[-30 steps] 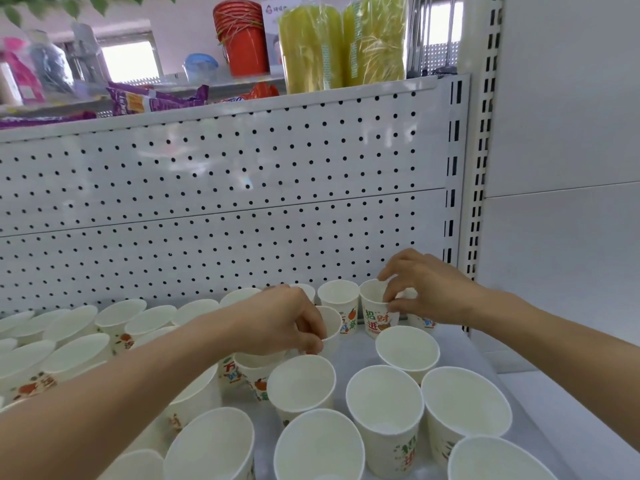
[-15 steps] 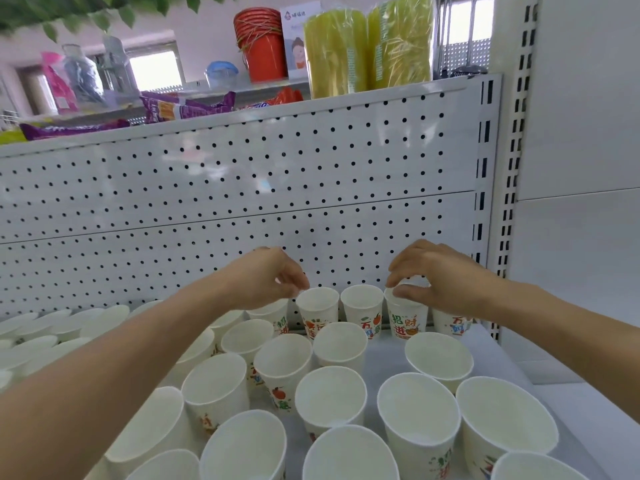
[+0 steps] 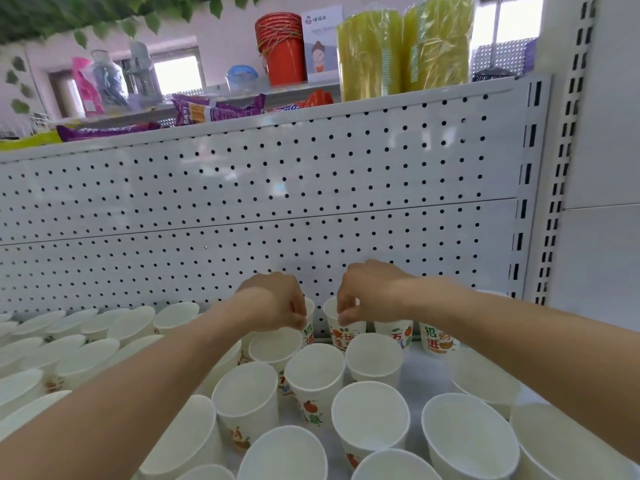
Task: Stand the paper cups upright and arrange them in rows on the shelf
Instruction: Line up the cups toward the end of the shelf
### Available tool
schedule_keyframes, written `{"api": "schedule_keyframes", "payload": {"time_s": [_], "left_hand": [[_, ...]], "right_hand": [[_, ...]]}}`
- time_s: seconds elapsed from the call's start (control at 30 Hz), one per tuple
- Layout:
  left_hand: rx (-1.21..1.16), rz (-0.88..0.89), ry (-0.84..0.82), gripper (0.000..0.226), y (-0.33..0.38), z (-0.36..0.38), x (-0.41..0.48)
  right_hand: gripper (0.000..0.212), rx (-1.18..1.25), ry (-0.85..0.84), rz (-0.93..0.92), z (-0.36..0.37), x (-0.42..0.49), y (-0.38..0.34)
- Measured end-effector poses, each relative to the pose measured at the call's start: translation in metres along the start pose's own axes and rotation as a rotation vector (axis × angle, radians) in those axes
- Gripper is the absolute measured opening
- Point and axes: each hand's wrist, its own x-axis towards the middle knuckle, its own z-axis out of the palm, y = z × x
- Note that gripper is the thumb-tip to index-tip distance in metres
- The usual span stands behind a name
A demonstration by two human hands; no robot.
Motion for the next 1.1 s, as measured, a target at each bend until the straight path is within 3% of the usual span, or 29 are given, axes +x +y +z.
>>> {"api": "schedule_keyframes", "payload": {"time_s": [0.3, 0.47, 0.6, 0.67, 0.8, 0.97, 1.1], "left_hand": [[-0.103, 0.057, -0.038, 0.017, -0.003, 0.002, 0.003], [-0.128, 0.072, -0.042, 0.023, 0.001, -0.001, 0.001], [-0.193, 0.199, 0.12, 0.022, 0.017, -0.014, -0.017], [-0.304, 0.306, 0.152, 0.021, 0.037, -0.022, -0.034], [-0.301, 0.415, 0.013, 0.031, 0.076, -0.028, -0.059], [-0.088, 0.282, -0.105, 0.057, 0.089, -0.016, -0.048], [-0.1, 0.255, -0.139, 0.058, 0.089, -0.01, -0.04]], "right_hand": [[0.012, -0.018, -0.042, 0.036, 0.002, 0.006, -0.002], [0.02, 0.012, -0.052, 0.039, -0.004, -0.001, -0.002], [0.021, 0.218, 0.118, 0.041, -0.035, -0.044, 0.008], [0.019, 0.301, 0.125, 0.062, -0.051, -0.082, 0.019], [0.018, 0.331, -0.02, 0.161, -0.06, -0.148, 0.043], [0.045, 0.198, -0.24, 0.259, -0.038, -0.171, 0.044], [0.056, 0.292, -0.311, 0.213, -0.036, -0.167, 0.035]]}}
